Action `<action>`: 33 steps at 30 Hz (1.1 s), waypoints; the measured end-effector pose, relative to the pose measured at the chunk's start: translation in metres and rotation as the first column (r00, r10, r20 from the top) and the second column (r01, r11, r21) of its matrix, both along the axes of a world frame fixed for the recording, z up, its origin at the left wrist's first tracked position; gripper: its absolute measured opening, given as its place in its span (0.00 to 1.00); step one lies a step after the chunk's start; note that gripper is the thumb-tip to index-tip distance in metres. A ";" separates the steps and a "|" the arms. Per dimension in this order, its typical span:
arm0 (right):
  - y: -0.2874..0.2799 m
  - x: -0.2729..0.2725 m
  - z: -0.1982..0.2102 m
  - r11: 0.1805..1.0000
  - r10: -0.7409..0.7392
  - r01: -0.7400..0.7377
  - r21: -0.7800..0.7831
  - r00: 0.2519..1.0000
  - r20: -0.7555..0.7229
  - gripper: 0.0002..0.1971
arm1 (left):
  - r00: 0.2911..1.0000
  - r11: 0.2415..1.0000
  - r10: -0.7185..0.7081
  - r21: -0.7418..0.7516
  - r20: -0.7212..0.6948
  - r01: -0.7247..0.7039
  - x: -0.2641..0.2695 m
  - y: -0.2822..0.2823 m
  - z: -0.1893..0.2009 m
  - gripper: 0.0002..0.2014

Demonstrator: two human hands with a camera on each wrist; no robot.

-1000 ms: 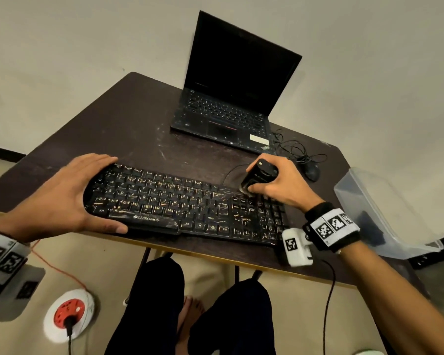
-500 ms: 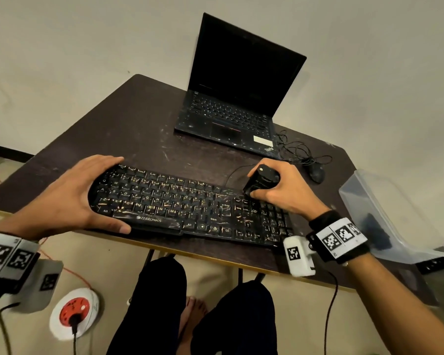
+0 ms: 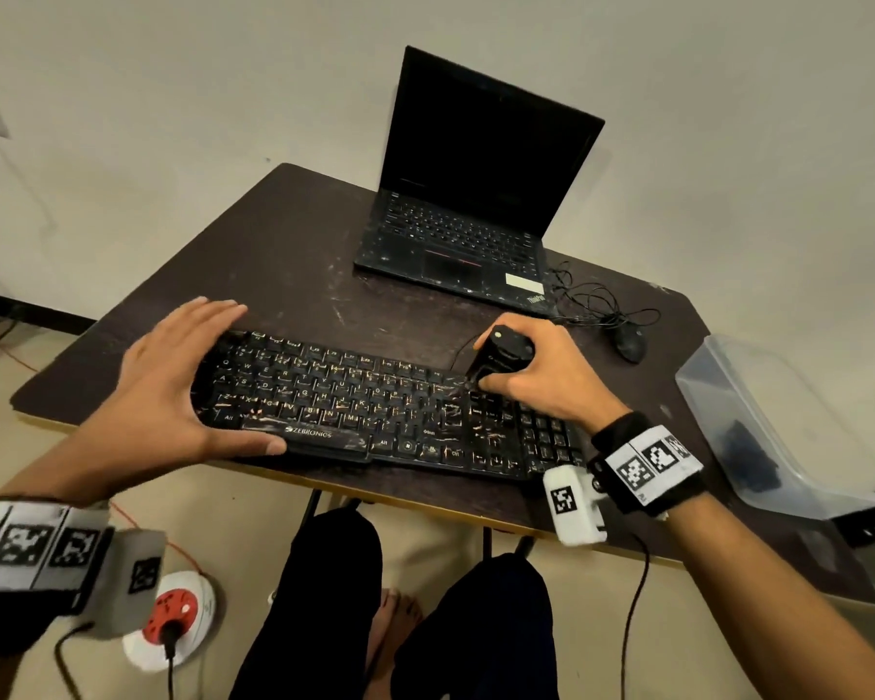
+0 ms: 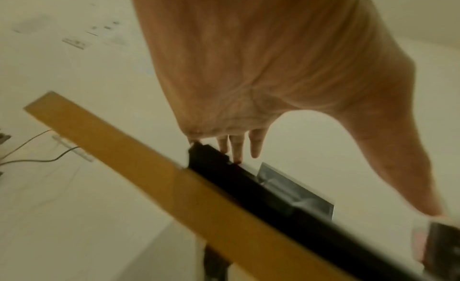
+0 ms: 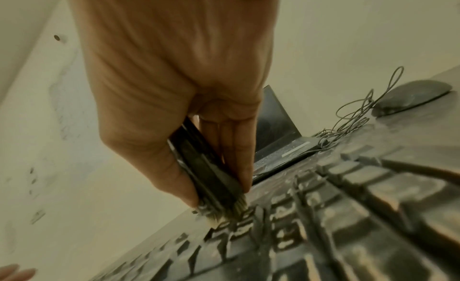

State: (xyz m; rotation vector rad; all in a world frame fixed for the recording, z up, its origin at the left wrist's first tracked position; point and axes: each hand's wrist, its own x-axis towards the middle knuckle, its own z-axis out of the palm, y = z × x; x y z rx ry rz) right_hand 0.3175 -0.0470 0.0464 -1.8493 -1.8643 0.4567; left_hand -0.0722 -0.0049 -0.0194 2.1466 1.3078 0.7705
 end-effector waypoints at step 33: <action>0.000 -0.006 0.000 0.999 0.028 -0.029 -0.033 0.999 -0.015 0.16 | 0.782 0.959 -0.263 -0.063 -0.565 0.278 0.122 0.013 -0.002 0.83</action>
